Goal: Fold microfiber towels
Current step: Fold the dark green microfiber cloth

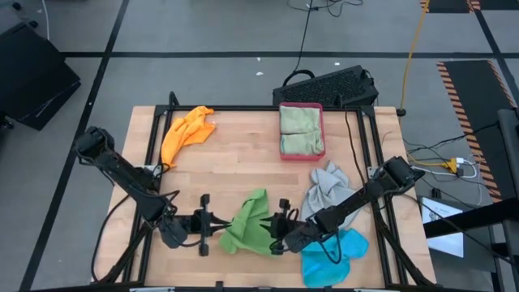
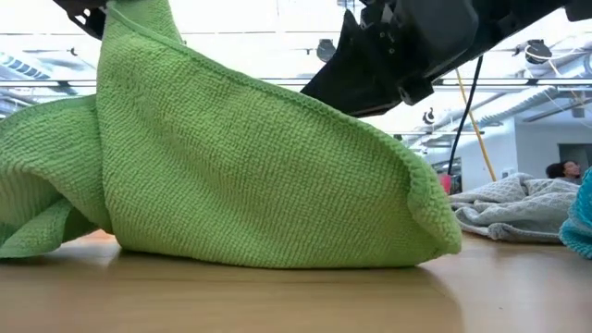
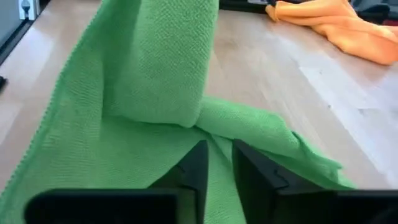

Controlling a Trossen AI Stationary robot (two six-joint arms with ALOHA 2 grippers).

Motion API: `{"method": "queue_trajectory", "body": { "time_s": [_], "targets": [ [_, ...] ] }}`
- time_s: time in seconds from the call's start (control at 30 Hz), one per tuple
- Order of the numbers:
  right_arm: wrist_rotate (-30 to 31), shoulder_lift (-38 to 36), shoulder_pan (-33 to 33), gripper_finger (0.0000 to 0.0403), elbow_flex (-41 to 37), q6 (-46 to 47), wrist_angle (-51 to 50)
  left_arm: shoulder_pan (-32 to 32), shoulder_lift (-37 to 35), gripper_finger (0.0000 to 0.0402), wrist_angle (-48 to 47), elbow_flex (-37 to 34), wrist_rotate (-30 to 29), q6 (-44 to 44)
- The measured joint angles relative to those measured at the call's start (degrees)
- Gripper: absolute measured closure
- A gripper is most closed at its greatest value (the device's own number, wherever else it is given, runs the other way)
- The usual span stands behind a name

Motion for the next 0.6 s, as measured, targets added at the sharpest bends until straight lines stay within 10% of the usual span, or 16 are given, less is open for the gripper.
{"method": "queue_trajectory", "body": {
  "time_s": [0.6],
  "targets": [
    [-6.66, 0.0, -0.38, 0.0248, 0.0, -5.19, 9.96, -1.66, 0.04, 0.0386, -2.54, 0.0, -1.59, -3.32]
  ]
}}
